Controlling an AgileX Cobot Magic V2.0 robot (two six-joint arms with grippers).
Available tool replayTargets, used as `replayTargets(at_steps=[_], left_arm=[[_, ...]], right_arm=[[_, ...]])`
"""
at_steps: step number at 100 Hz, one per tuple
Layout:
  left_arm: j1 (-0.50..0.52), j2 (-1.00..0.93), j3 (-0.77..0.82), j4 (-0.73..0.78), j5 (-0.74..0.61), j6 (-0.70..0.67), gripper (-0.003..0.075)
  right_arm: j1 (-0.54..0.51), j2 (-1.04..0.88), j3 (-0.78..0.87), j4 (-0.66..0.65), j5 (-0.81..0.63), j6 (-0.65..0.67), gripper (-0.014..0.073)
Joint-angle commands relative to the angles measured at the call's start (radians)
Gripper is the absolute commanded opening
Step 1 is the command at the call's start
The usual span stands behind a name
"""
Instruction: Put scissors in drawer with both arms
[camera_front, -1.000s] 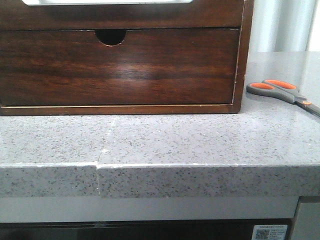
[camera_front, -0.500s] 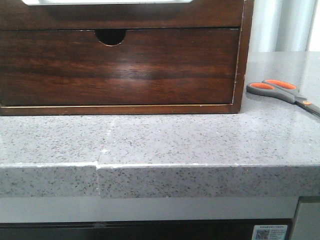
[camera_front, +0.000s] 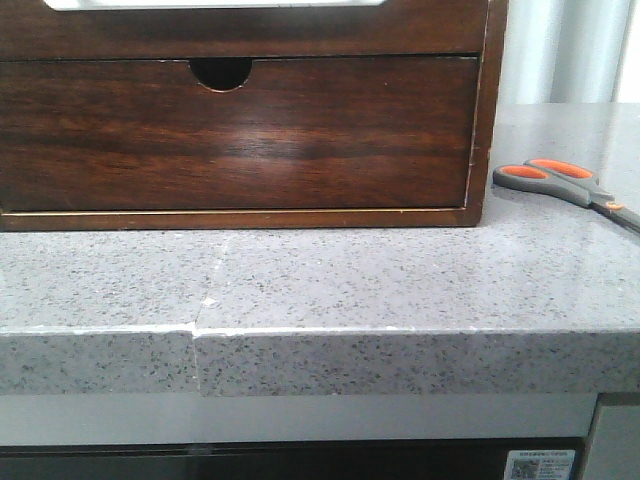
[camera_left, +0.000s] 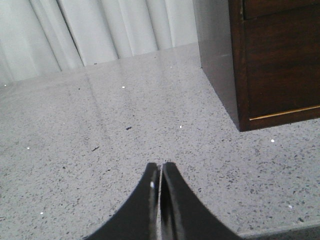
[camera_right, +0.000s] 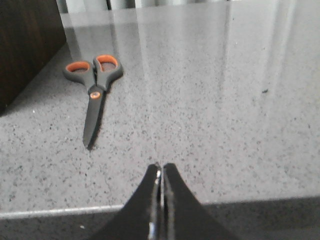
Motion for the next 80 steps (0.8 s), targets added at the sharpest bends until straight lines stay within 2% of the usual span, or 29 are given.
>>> replayTargets(at_steps=[1,16,30,52,64,80], left_arm=[[0.004,-0.027,0.020,-0.010,-0.090,-0.006,-0.0022],[0.004,-0.027,0.020,-0.010,-0.101,-0.006,-0.0022],[0.004,-0.027,0.020,-0.019,-0.171,-0.006,-0.0022],[0.004,-0.027,0.020,-0.018,-0.336,-0.006,-0.0022],[0.004,-0.027,0.016,-0.021,-0.406,-0.019,-0.0022],[0.004,-0.027,-0.022,-0.146,-0.401,-0.050,-0.0022]], right_arm=[[-0.006,-0.016,0.030,0.000,-0.099,-0.007,-0.0041],[-0.006,-0.016,0.030,0.000,-0.114,-0.007,-0.0041],[-0.006,-0.016,0.030,0.000,-0.132,-0.007,-0.0041],[-0.006,-0.016,0.030,0.000,-0.369,-0.007,-0.0041],[-0.006,-0.016,0.024,0.000,-0.350,-0.007,-0.0041],[-0.006,-0.001,-0.026,0.000,-0.254,-0.007,-0.0041]])
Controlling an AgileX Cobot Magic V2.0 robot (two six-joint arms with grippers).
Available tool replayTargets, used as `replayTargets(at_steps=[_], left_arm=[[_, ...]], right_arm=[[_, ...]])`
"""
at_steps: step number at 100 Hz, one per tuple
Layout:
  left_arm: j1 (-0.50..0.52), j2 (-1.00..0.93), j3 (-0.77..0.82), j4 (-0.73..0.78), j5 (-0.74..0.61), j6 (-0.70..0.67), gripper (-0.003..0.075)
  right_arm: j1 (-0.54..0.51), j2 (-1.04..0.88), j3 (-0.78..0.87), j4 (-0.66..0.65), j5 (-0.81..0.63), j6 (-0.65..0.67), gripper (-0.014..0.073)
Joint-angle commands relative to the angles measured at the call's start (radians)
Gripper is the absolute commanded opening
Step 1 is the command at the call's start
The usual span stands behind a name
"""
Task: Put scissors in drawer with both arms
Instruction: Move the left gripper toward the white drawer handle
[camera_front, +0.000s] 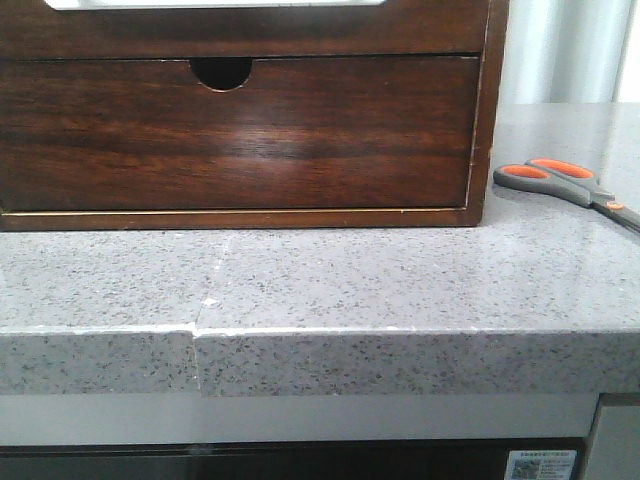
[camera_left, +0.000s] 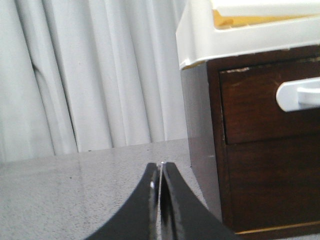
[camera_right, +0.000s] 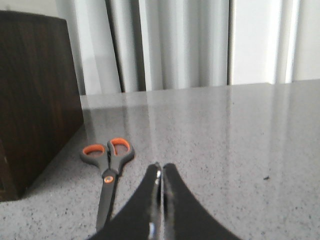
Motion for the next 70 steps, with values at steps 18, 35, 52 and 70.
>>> replayTargets(at_steps=[18,35,52,70], left_arm=[[0.004,0.022,-0.187,-0.137,0.144,-0.046,-0.0022],[0.004,0.170,-0.358,-0.102,0.272,-0.039,-0.0022],[0.004,0.298,-0.417,-0.089,0.265,-0.039,-0.0022],[0.004,0.358,-0.417,-0.089,0.242,-0.039,-0.0021]], right_arm=[[-0.006,0.096,-0.143,0.000,0.126,-0.007,-0.0041],[-0.006,0.237,-0.255,0.000,0.194,-0.007,-0.0041],[-0.002,0.269,-0.282,0.000,0.173,-0.007,-0.0041],[0.022,0.261,-0.273,0.000,0.199,-0.007,-0.0041]])
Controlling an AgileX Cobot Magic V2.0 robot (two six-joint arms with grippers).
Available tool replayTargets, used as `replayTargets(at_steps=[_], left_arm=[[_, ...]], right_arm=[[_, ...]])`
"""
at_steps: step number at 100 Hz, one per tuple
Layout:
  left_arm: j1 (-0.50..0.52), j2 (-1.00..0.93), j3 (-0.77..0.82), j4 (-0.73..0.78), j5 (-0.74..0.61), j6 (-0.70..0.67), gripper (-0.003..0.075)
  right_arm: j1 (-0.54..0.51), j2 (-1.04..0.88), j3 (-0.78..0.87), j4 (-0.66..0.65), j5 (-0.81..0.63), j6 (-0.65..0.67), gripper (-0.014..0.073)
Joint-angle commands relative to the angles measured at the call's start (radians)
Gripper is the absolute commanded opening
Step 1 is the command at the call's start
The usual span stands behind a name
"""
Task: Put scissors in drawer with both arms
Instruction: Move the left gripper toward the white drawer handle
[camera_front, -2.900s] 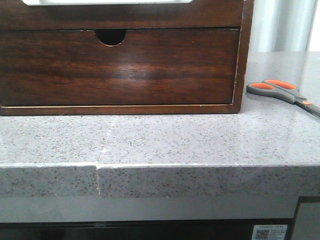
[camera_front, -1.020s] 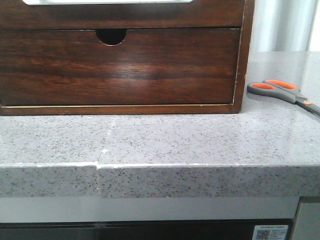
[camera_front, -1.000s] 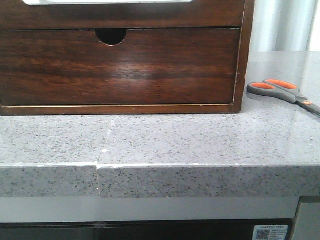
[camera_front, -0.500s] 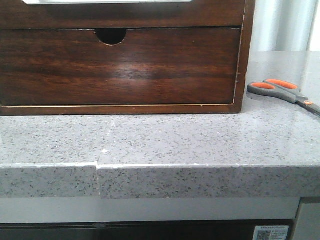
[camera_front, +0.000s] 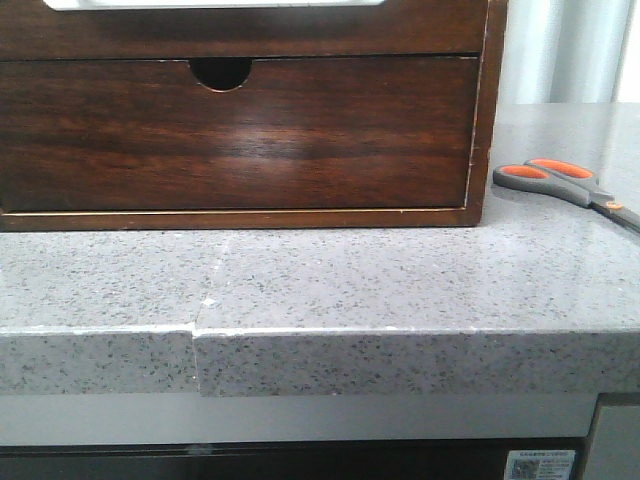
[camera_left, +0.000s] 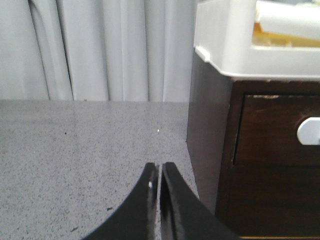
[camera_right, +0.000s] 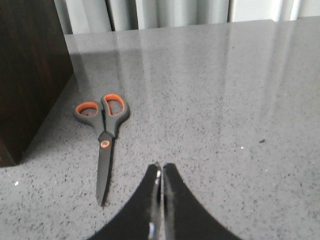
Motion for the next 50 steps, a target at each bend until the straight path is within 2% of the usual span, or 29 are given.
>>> replayTargets(at_steps=[1,20,50], left_arm=[[0.004,0.034,-0.037,0.001,-0.092,-0.008,-0.0021],[0.004,0.046,-0.037,0.001,-0.147,-0.008,-0.0021],[0.002,0.046,-0.035,-0.001,-0.150,-0.008,-0.0020]], right_arm=[[0.023,0.010,-0.026,0.000,-0.079,-0.007,-0.0041],[0.084,0.010,-0.024,0.000,-0.081,-0.007,-0.0041],[0.085,0.010,-0.024,0.000,-0.048,-0.007,-0.0041]])
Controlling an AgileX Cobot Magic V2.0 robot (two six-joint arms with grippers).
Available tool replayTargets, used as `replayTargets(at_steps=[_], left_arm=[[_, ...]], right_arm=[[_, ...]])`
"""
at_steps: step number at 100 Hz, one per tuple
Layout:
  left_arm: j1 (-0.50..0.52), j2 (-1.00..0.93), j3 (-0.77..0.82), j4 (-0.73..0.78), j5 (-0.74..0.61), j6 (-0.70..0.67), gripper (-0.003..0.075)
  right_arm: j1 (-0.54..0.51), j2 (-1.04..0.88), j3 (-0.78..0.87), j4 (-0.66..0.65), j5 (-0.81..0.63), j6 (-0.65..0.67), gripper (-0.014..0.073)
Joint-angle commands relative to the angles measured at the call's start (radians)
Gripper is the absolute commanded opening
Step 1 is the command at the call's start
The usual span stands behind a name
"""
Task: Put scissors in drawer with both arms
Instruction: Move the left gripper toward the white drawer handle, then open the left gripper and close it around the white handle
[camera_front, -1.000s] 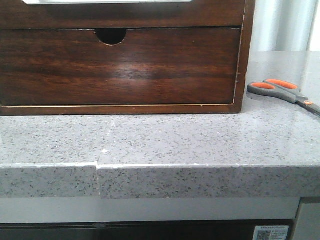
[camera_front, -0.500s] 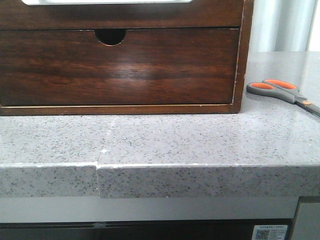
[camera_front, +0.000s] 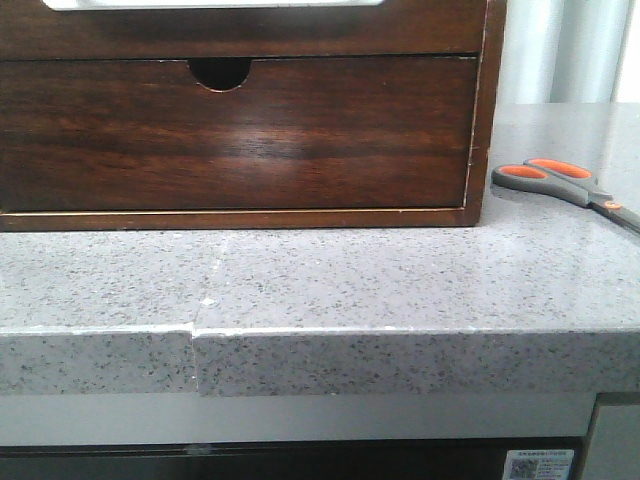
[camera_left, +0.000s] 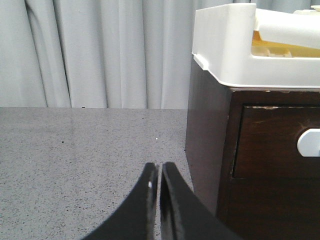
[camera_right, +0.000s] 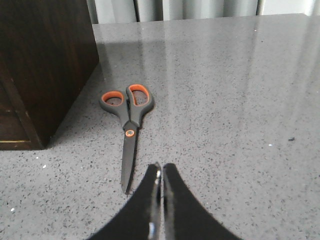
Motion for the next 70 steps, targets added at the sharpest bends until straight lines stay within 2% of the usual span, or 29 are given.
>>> replayTargets(at_steps=[1,20,27,43,60,70], left_arm=[[0.002,0.014,-0.033,-0.001,-0.090,-0.008,-0.0020],[0.002,0.014,-0.033,-0.001,-0.129,-0.008,-0.0001],[0.002,0.014,-0.033,-0.001,-0.137,-0.008,0.0072],[0.002,0.014,-0.033,-0.001,-0.148,-0.008,0.0328],[-0.008,0.016,-0.033,-0.029,-0.245,-0.008,0.0360],[-0.050,0.039,-0.033,0.009,-0.301,-0.008,0.0419]], right_arm=[[-0.001,0.010,-0.026,0.000,-0.056,-0.007,-0.0041],[-0.001,0.010,-0.026,0.000,-0.066,-0.007,-0.0041],[-0.001,0.010,-0.026,0.000,-0.069,-0.007,-0.0041],[-0.001,0.010,-0.026,0.000,-0.070,-0.007,-0.0041],[-0.001,0.010,-0.026,0.000,-0.064,-0.007,-0.0041],[-0.001,0.010,-0.026,0.000,-0.047,-0.007,-0.0041]])
